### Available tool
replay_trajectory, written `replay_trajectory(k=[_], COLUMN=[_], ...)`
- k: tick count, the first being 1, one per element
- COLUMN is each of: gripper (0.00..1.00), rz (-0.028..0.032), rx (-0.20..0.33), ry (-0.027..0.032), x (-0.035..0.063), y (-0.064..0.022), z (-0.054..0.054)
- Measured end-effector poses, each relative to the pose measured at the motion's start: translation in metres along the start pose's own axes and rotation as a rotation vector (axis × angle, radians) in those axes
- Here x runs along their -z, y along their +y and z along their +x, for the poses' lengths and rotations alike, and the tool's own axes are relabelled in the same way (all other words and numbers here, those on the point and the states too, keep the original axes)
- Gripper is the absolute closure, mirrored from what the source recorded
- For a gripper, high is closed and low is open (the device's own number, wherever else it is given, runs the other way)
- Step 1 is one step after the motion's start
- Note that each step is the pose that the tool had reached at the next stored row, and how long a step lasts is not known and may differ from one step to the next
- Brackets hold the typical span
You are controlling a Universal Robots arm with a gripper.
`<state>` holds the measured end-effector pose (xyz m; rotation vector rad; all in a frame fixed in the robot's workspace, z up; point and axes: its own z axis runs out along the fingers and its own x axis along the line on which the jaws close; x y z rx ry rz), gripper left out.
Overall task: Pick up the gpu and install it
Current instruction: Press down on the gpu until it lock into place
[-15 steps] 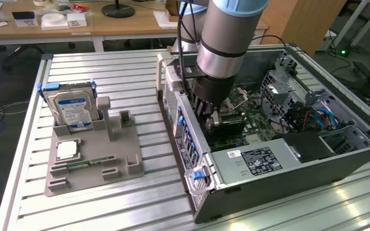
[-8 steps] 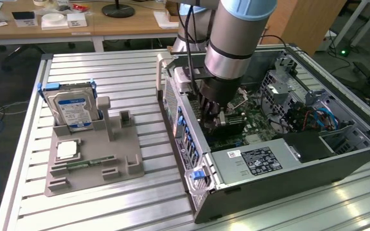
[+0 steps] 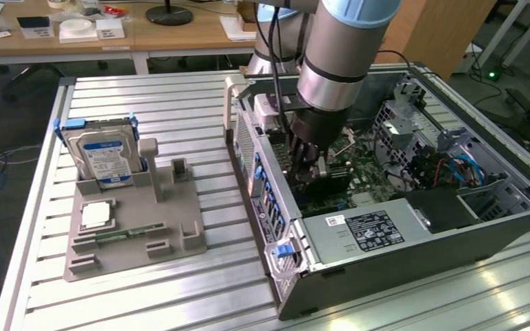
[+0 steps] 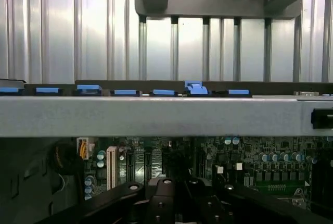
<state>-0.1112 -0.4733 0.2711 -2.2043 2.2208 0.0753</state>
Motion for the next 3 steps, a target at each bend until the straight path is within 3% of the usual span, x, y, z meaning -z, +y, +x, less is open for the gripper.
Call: replay_trajectory(k=[3], gripper=[0.89], rz=[-0.0001], rx=[0.002], ry=[0.0001], x=[-0.0001], y=[-0.002], z=[-0.0033])
